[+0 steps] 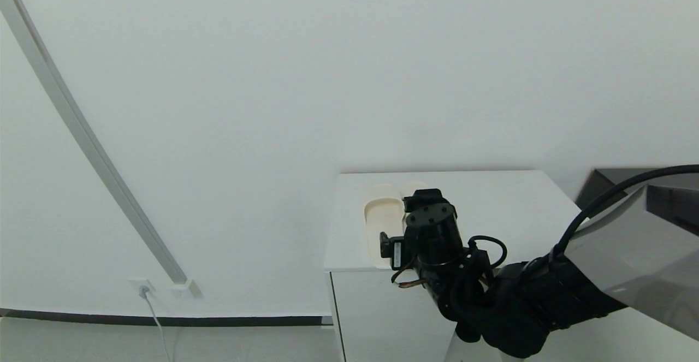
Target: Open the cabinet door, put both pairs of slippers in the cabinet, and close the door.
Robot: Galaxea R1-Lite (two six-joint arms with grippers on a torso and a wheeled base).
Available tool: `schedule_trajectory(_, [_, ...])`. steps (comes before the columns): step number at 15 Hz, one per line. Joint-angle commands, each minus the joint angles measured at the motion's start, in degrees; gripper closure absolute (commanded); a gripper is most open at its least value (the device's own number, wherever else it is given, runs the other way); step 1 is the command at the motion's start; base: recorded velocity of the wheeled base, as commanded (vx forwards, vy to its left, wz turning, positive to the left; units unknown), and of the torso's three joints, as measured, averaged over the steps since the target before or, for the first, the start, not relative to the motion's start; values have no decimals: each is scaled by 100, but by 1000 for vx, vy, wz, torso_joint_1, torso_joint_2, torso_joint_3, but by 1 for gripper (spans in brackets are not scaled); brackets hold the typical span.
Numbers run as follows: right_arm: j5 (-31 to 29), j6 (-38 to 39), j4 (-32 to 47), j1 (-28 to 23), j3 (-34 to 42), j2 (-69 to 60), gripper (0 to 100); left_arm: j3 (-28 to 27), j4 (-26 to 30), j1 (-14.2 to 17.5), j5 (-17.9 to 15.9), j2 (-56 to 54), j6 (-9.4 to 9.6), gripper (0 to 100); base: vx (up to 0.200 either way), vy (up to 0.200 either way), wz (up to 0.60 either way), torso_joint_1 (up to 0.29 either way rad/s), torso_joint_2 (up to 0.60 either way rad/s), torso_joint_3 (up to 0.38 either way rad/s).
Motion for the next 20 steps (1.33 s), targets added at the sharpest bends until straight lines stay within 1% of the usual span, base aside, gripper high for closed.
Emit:
schedule_trajectory(1, [-1,-32,-5,-98,-204,191,0,1,-1,4,0,0,-1,100,0,0,0,0,0,0])
schedule_trajectory(4, [8,-208,-5,-318,-486,358,0,1,-1,4,0,0,-1,100,0,0,0,0,0,0])
schedule_trajectory(11, [52,-331,48,-450,-1206,701,0,1,-1,4,0,0,-10,100,0,0,0,0,0,0])
schedule_trajectory(16, [52,-340,162,-555,-1725,1202,0,1,-1,4,0,0,-10,100,0,0,0,0,0,0])
schedule_trajectory(20, [70,-340,610,-801,-2648,1659,0,1,-1,4,0,0,-19,100,0,0,0,0,0,0])
